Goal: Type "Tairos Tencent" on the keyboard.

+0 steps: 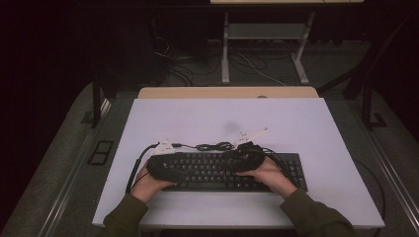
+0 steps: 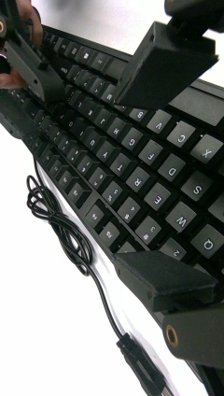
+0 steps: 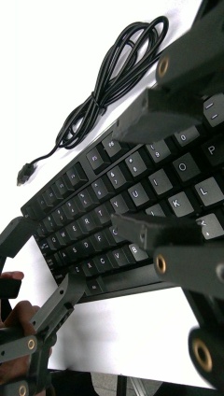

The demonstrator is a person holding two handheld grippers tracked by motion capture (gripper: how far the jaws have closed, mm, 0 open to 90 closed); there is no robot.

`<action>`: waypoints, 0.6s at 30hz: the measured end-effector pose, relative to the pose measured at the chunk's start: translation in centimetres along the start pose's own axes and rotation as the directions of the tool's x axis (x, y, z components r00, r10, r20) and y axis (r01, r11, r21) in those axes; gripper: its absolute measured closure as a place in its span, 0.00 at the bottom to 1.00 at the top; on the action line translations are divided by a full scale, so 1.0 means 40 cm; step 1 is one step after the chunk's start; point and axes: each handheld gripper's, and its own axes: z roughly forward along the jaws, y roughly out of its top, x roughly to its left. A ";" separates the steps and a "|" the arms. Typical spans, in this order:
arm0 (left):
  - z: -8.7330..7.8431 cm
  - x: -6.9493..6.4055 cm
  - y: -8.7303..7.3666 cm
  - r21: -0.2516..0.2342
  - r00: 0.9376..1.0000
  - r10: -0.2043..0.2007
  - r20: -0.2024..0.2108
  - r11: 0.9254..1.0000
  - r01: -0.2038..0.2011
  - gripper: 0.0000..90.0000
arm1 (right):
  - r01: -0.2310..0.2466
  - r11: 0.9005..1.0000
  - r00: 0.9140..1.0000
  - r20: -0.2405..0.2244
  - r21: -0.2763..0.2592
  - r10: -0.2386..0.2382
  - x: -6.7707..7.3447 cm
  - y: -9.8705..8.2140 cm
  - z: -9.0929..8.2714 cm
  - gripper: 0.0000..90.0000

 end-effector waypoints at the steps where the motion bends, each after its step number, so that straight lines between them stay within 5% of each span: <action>1: 0.000 0.000 0.001 -0.002 1.000 0.003 0.000 1.000 -0.003 0.23 | -0.001 1.000 1.000 -0.005 0.000 0.001 0.000 0.000 -0.001 0.54; 7: 0.002 -0.003 0.003 -0.007 1.000 0.006 0.005 1.000 -0.006 0.27 | 0.000 1.000 1.000 -0.012 -0.009 -0.001 0.003 0.001 -0.005 0.47; 18: 0.006 -0.009 0.009 -0.001 1.000 0.016 0.017 1.000 -0.016 0.51 | 0.004 0.999 1.000 0.013 -0.033 -0.003 0.004 -0.004 -0.019 0.40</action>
